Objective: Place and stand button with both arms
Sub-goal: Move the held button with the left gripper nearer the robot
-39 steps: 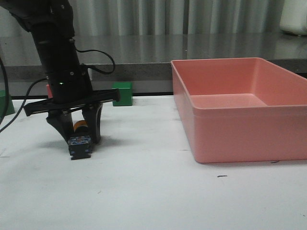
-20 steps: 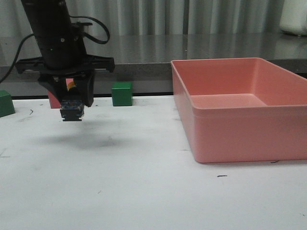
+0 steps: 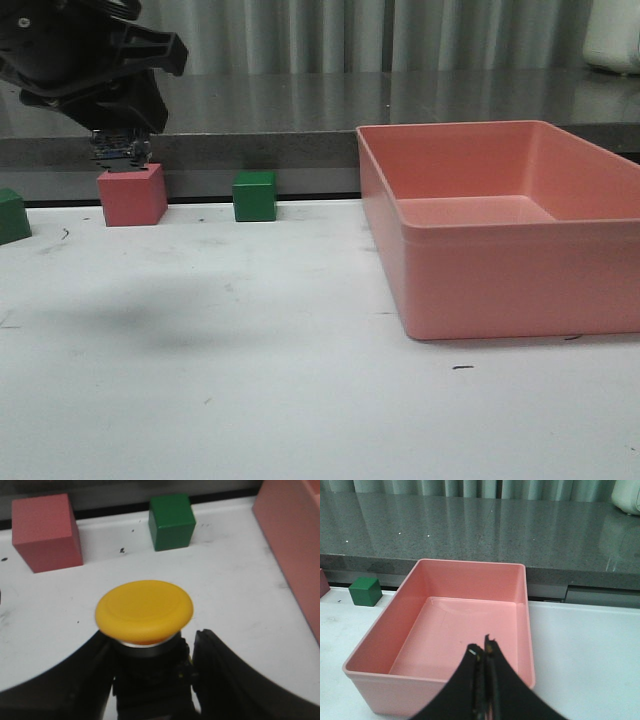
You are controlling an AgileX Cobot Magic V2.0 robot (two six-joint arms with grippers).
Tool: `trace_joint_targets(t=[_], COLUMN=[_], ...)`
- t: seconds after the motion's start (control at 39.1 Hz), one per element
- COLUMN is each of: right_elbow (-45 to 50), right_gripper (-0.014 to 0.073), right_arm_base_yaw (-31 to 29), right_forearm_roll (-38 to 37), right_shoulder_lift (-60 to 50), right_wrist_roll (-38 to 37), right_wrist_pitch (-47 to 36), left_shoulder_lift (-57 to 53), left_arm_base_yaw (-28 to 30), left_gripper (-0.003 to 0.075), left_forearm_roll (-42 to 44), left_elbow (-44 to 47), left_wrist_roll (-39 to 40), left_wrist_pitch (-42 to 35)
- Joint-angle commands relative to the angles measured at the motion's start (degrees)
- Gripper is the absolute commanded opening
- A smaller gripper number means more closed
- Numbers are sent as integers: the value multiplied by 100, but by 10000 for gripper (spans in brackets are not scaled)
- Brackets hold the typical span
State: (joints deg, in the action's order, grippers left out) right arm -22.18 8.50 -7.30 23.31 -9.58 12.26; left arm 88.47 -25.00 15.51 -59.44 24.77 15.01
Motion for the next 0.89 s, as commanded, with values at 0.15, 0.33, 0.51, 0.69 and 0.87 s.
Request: trace_joint_targets(t=[0.15, 0.33, 0.51, 0.69, 0.87], right_elbow=[-151, -151, -151, -151, -151], right_gripper=[-62, -62, -62, -62, -62], right_arm_base_yaw=[-18, -18, -18, -18, -18], right_forearm_roll=[-82, -82, -82, -82, -82], right_shoulder_lift=[13, 13, 13, 13, 13], right_wrist_roll=[42, 42, 42, 42, 42], right_wrist_pitch=[-505, -505, -505, -505, -505], left_shoulder_lift=[-624, -526, -251, 165, 553], left_arm_base_yaw=[-17, 153, 553, 680, 680], left_gripper=[210, 211, 211, 211, 211], left_forearm_roll=[257, 191, 166, 166, -337], left_elbow=[1121, 1369, 1369, 1527, 1913], left_wrist_roll=[7, -284, -284, -730, -1500], left_wrist_pitch=[-2720, -3135, -3423, -4104, -5057])
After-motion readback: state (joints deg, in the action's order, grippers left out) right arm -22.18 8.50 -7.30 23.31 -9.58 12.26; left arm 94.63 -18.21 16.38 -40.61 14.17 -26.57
